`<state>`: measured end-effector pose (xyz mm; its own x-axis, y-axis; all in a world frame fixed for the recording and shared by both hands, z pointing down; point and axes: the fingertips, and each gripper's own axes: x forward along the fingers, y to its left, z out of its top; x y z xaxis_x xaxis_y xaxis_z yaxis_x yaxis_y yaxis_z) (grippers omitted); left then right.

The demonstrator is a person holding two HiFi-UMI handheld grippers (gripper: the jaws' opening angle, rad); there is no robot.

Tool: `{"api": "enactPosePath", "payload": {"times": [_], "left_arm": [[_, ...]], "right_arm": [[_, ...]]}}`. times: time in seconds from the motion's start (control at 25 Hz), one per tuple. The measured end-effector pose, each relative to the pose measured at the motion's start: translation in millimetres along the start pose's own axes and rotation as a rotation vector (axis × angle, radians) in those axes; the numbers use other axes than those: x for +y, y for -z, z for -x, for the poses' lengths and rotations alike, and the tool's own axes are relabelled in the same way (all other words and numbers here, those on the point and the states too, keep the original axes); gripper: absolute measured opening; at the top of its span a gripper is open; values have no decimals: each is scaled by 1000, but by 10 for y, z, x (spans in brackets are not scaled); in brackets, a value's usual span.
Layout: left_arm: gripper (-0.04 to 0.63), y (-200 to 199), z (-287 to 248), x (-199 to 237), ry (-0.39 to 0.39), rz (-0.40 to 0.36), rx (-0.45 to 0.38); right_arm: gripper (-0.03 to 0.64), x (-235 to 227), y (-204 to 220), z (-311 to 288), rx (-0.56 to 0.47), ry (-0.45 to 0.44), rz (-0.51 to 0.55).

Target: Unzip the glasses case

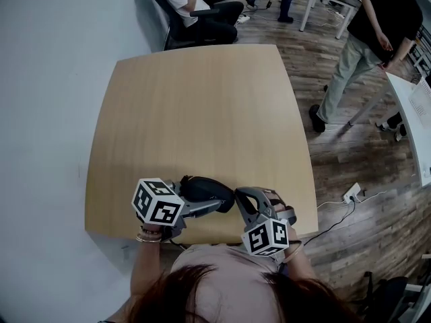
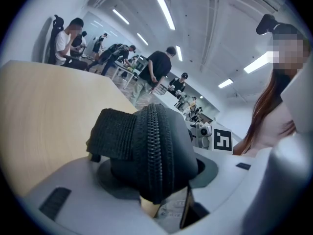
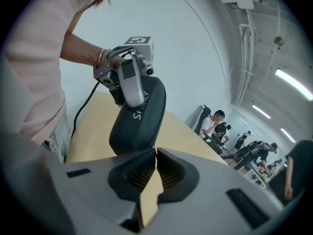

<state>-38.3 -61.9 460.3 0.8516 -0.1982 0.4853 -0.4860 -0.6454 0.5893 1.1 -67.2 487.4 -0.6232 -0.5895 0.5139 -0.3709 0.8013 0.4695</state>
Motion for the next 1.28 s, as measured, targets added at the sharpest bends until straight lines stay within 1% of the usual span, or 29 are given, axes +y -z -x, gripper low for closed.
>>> {"api": "enactPosePath", "payload": {"times": [0.2,0.64,0.84,1.28], "left_arm": [[224,53,-38,-14,-2,-12,35],[224,94,-94,-10,3,-13,66],[224,154,-121,-2,-5,-31,111],[224,156,-153,3,-9,-25,133]], "right_arm": [[18,20,1,-3,-2,-3,-3],[18,16,0,-3,-2,-4,-12],[18,39,-27,-29,-6,-4,-16],[18,11,-43,-36,-15,-4,-15]]}}
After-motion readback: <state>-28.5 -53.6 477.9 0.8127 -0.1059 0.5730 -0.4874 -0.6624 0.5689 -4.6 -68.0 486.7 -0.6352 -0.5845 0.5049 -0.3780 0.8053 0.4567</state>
